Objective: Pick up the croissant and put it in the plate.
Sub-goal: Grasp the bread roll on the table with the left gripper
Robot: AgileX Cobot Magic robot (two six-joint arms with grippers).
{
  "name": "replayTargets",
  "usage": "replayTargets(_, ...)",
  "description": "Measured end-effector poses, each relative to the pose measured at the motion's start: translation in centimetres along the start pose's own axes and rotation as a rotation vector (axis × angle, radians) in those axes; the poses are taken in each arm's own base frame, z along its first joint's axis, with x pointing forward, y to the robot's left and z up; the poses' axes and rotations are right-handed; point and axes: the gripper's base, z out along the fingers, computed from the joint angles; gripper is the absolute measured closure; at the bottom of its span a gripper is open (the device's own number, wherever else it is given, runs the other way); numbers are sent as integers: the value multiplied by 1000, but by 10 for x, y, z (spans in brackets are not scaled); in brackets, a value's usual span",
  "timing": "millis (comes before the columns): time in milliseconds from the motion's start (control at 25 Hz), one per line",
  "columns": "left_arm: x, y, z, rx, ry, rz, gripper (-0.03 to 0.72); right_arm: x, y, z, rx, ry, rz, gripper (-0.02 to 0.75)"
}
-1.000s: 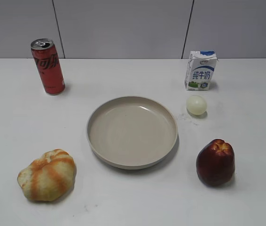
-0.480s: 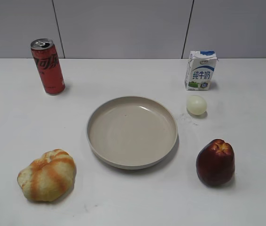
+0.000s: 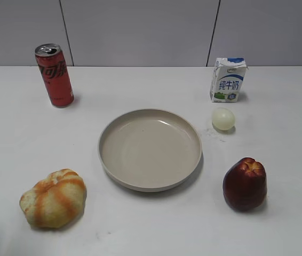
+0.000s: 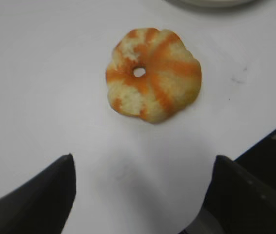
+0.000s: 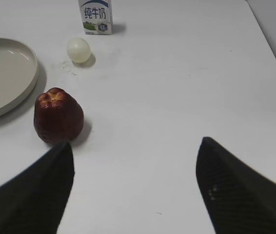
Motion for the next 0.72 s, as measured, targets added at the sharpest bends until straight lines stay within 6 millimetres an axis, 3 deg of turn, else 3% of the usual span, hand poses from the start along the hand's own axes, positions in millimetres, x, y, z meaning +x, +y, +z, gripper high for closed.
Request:
replayTargets(240,-41,-5,42,65,117,117,29,0,0,0,0,0,0,150)
replayTargets(400,-63,-10,81,105,231,176,34,0,0,0,0,0,0,150)
replayTargets(560,-70,-10,119,119,347,213,39,0,0,0,0,0,1,150)
replayTargets(720,-62,-6,153,135,462,208,44,0,0,0,0,0,1,150)
